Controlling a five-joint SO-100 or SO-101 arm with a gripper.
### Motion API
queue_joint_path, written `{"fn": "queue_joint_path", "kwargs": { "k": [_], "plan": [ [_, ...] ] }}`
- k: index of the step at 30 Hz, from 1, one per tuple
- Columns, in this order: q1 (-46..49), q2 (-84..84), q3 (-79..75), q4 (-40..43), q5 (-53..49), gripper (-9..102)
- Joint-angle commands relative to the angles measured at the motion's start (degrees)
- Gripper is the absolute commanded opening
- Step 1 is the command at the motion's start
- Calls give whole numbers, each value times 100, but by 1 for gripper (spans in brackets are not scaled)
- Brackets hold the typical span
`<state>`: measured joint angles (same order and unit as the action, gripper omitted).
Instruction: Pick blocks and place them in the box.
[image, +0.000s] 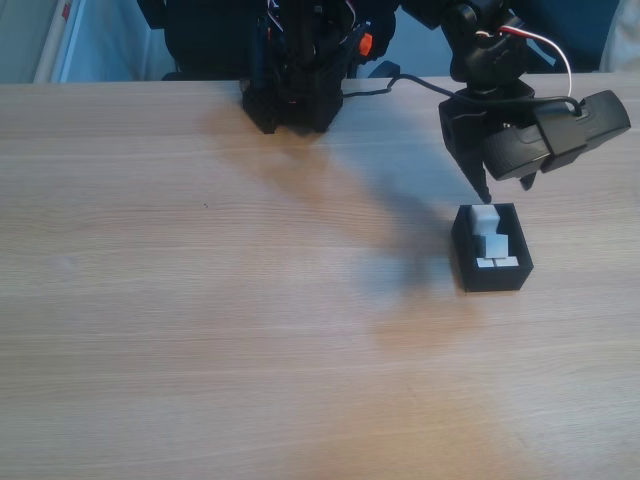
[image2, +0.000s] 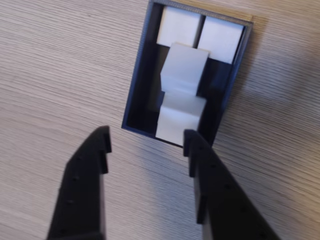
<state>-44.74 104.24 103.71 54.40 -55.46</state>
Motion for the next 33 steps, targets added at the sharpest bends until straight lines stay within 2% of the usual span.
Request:
{"fn": "queue_joint_path", "kwargs": {
  "k": [1, 8, 11, 19, 27, 33],
  "plan": [
    [105, 26, -316, 26, 18, 16],
    [404, 580, 123, 237, -114, 11],
    [580, 1213, 738, 308, -308, 0],
    [1257, 3340, 2769, 448, -1951, 0],
    [2593, 5669, 4438, 624, -3639, 0],
    [3647, 6759, 5405, 1134, -3946, 0]
  ]
}}
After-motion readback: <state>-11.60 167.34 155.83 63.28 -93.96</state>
